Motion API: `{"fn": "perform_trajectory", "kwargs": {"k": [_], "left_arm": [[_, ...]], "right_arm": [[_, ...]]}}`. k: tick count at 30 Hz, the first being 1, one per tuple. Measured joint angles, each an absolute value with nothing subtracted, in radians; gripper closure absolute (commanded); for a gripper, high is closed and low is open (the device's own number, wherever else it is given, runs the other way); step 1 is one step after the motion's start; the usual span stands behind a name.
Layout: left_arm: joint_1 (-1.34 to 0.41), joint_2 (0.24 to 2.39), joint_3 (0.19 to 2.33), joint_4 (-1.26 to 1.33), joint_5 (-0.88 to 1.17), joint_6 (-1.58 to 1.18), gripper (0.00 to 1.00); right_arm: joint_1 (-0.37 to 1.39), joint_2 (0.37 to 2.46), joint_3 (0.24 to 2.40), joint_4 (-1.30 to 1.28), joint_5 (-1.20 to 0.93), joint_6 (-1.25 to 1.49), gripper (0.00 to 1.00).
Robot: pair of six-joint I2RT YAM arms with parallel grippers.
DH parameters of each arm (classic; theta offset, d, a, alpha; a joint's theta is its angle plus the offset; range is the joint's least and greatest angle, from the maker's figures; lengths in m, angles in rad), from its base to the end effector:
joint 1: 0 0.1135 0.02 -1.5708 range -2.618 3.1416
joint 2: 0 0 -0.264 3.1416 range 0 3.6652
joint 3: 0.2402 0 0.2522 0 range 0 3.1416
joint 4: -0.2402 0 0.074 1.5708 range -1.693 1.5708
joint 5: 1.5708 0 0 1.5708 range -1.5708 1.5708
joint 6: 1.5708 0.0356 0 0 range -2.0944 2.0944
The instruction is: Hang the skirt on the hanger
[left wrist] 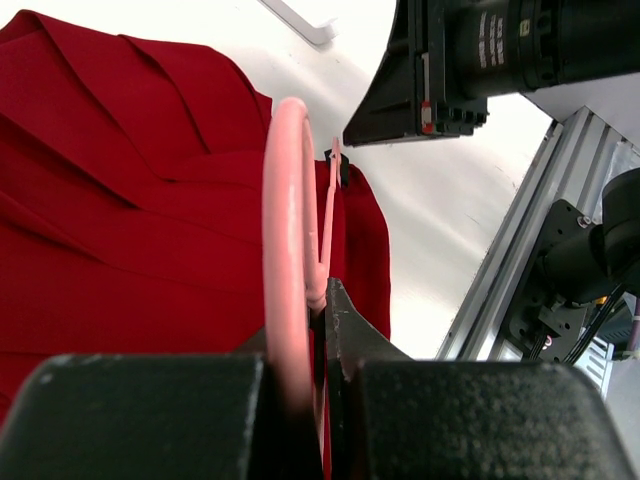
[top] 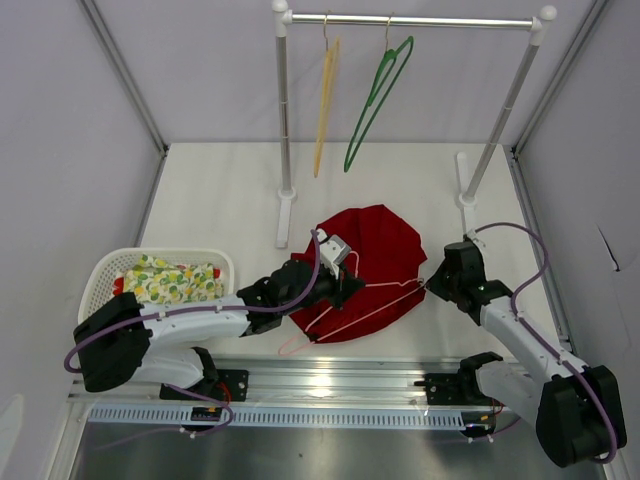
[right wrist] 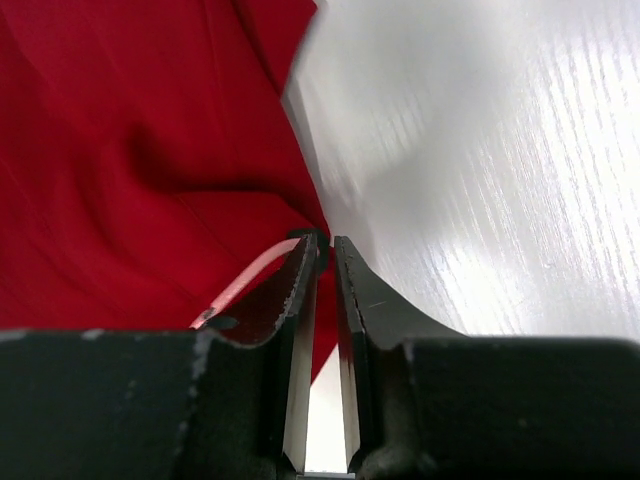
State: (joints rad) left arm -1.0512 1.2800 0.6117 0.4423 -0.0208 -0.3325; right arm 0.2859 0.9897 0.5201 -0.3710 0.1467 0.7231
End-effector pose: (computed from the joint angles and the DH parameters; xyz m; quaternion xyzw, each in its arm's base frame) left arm 0.1399 -0.2432 0.2372 0.2690 0.7346 -0.3911 0.4848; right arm 0.1871 0.0496 0.1954 0.2276 0.9037 0.1122 0.3448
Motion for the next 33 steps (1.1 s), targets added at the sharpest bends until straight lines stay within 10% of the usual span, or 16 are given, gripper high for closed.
{"fn": "perform_trajectory", "kwargs": {"k": [33], "left_arm": [[-1.051, 1.280, 0.612, 0.431, -0.019, -0.332, 1.00]], "right_arm": [[0.286, 0.933, 0.403, -0.257, 0.094, 0.726, 0.74]]}}
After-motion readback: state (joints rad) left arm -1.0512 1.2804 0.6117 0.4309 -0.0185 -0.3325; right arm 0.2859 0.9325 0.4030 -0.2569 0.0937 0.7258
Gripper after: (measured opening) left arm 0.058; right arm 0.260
